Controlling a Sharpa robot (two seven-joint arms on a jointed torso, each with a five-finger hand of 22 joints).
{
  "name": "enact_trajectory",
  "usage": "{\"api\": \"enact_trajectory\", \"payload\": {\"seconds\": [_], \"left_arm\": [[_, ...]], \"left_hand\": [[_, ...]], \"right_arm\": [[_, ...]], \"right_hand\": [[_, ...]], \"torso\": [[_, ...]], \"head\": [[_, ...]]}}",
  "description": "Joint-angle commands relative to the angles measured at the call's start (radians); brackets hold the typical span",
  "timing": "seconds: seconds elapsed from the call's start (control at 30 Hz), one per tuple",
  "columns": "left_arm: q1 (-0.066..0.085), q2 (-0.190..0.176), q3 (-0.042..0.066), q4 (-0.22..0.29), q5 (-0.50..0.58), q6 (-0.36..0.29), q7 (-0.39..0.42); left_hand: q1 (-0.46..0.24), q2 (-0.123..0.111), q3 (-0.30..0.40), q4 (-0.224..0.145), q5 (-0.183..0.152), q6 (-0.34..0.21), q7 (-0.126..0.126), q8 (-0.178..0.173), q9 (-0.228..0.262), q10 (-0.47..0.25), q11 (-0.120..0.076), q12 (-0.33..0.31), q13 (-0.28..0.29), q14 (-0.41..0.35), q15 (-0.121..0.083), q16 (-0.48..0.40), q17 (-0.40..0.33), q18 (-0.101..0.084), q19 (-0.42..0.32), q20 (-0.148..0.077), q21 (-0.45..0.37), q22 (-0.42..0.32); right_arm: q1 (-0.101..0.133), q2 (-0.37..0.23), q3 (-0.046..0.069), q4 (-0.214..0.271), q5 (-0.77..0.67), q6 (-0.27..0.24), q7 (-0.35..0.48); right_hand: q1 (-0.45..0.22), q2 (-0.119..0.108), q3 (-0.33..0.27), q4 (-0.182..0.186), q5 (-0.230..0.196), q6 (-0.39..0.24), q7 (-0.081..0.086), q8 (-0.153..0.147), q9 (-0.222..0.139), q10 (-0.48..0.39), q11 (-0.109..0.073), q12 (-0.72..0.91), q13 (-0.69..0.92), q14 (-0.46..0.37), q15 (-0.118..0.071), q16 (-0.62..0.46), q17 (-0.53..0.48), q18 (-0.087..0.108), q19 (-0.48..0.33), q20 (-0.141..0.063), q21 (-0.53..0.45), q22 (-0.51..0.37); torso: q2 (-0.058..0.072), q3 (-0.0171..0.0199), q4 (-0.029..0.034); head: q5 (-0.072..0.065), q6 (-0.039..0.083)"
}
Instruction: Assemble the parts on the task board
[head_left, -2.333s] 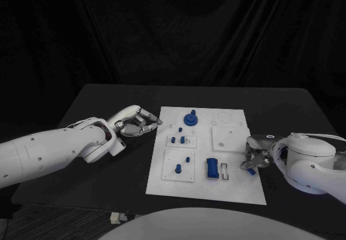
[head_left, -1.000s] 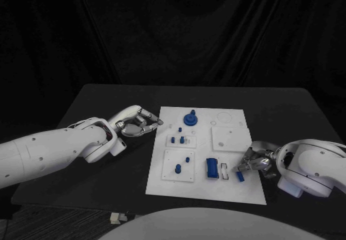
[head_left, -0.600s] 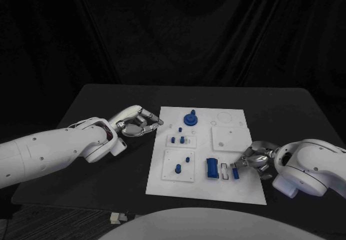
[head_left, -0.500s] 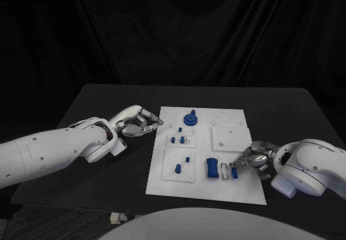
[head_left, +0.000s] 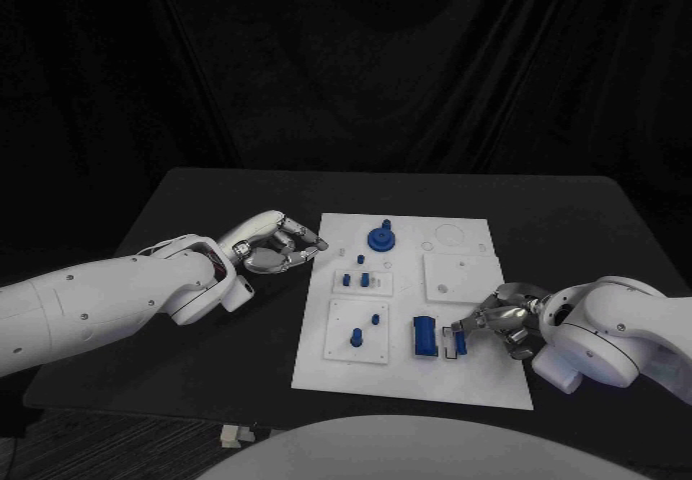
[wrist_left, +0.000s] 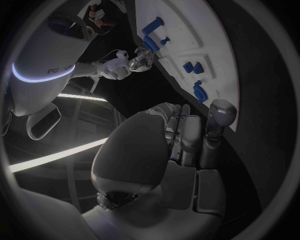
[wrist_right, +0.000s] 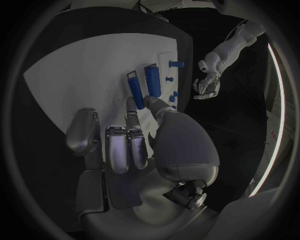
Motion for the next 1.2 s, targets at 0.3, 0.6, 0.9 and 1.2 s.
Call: {"api": "enact_trajectory", "payload": {"seconds": [0.3, 0.6, 0.9, 1.2], "left_arm": [[-0.001, 0.001, 0.001, 0.003, 0.004, 0.009, 0.012], [-0.001, 0.001, 0.001, 0.003, 0.004, 0.009, 0.012], [-0.002, 0.003, 0.001, 0.003, 0.004, 0.011, 0.012], [-0.002, 0.003, 0.001, 0.003, 0.004, 0.012, 0.011]], "left_hand": [[0.002, 0.007, 0.007, 0.0, 0.006, 0.0, 0.005, 0.004, 0.001, 0.01, 0.0, 0.002, 0.001, -0.009, 0.001, -0.005, -0.001, 0.008, -0.008, -0.001, -0.004, 0.1], [0.002, 0.007, 0.007, 0.0, 0.006, 0.0, 0.005, 0.004, 0.001, 0.01, 0.0, 0.002, 0.001, -0.009, 0.001, -0.005, -0.001, 0.008, -0.008, -0.001, -0.004, 0.1], [0.002, 0.007, 0.007, 0.0, 0.006, 0.0, 0.005, 0.004, 0.001, 0.012, 0.0, 0.002, 0.001, -0.01, 0.002, -0.006, -0.003, 0.008, -0.008, -0.001, -0.002, 0.1], [0.002, 0.007, 0.007, 0.0, 0.006, 0.0, 0.005, 0.004, 0.001, 0.012, 0.0, 0.002, 0.001, -0.01, 0.002, -0.006, -0.003, 0.008, -0.008, -0.001, -0.002, 0.1]], "right_arm": [[-0.003, 0.012, 0.0, -0.009, 0.032, 0.027, -0.007], [-0.004, 0.015, 0.0, -0.012, 0.007, 0.042, -0.01], [-0.005, 0.015, 0.0, -0.012, -0.016, 0.045, -0.012], [-0.005, 0.016, 0.0, -0.012, -0.034, 0.045, -0.014]], "right_hand": [[-0.012, 0.014, 0.058, -0.053, -0.018, -0.012, 0.002, 0.004, 0.005, 0.104, -0.001, 0.004, 0.263, 0.077, -0.005, 0.0, 0.101, 0.012, -0.001, 0.005, -0.01, 0.154], [-0.027, 0.016, 0.066, -0.062, -0.051, -0.017, 0.003, 0.007, 0.009, 0.104, 0.0, 0.004, 0.263, 0.077, -0.004, 0.0, 0.101, 0.013, -0.002, 0.006, -0.012, 0.153], [-0.055, 0.019, 0.067, -0.069, -0.129, -0.025, 0.003, 0.011, 0.014, 0.104, 0.0, 0.004, 0.263, 0.077, -0.004, 0.0, 0.099, 0.013, -0.003, 0.007, -0.013, 0.153], [-0.076, 0.021, 0.062, -0.06, -0.168, -0.028, 0.004, 0.012, 0.016, 0.104, 0.001, 0.004, 0.263, 0.076, -0.003, -0.001, 0.097, 0.013, -0.003, 0.008, -0.014, 0.152]], "torso": [[0.0, -0.0001, 0.0007], [0.001, 0.0, 0.0009], [0.0, 0.0004, 0.0], [0.0, 0.0003, 0.0005]], "head": [[0.003, 0.0], [0.002, 0.0], [0.004, 0.0], [0.005, 0.0]]}}
